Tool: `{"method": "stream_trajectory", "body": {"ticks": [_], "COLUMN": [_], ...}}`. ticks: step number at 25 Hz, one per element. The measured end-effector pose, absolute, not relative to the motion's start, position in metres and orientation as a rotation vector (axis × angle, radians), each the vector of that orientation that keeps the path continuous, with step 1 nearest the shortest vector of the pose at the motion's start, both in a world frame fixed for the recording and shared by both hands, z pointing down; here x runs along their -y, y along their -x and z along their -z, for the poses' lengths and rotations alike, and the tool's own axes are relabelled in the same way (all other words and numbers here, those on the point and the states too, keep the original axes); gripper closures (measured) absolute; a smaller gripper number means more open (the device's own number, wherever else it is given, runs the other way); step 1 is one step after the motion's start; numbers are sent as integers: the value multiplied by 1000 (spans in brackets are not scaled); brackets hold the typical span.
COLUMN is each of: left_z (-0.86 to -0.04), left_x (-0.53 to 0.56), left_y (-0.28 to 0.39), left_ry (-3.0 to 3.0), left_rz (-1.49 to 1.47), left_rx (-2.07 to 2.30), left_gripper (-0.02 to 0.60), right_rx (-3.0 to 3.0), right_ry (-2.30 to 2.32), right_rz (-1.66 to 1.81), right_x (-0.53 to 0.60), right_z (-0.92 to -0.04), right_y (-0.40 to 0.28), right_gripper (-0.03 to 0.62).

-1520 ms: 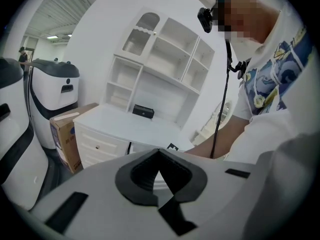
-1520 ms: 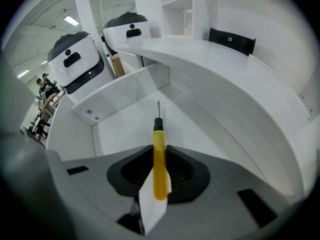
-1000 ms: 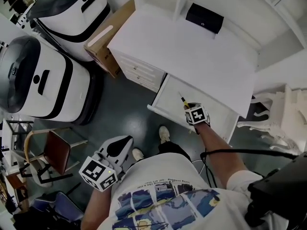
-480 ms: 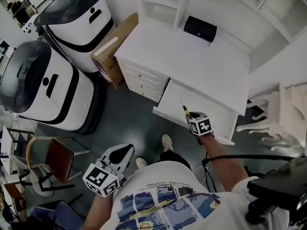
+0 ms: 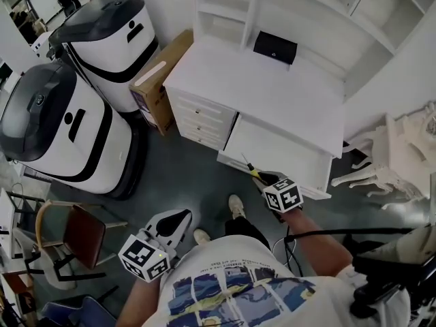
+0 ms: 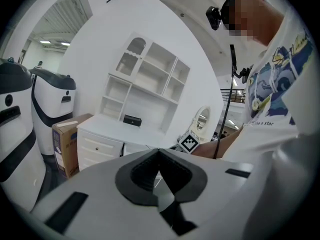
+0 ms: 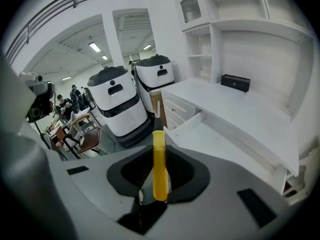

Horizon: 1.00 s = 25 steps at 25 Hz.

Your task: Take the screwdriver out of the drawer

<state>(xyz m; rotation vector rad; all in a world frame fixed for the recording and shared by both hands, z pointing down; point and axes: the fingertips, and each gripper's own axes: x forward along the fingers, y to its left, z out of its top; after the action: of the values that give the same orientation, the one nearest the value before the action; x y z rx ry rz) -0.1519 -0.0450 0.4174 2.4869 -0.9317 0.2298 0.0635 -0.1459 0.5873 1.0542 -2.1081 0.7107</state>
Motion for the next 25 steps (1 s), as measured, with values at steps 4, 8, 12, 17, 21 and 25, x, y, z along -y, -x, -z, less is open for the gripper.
{"method": "stream_trajectory", "body": {"ticks": [4, 8, 12, 17, 21, 25], "left_z": [-419, -422, -425, -426, -424, -424], "left_x": [34, 25, 18, 15, 14, 11], "left_y": [156, 161, 164, 164, 164, 169], "left_ry": [-2500, -2498, -2502, -2513, -2519, -2519], "left_rz": [-226, -218, -213, -212, -210, -214], "left_rx": [907, 894, 881, 874, 876, 892], "left_gripper": [568, 569, 568, 568, 569, 569], "right_rx": [2144, 2172, 2203, 2231, 2246, 2269], "right_ry": [-1037, -1014, -994, -968, -954, -937], "right_rz": [-705, -692, -660, -621, -614, -603], "right_x": [123, 105, 93, 81, 74, 69], "right_z": [-568, -553, -536, -523, -517, -511], "right_y": [-46, -29, -13, -1, 6, 16], "right_gripper": [497, 497, 497, 497, 497, 497]}}
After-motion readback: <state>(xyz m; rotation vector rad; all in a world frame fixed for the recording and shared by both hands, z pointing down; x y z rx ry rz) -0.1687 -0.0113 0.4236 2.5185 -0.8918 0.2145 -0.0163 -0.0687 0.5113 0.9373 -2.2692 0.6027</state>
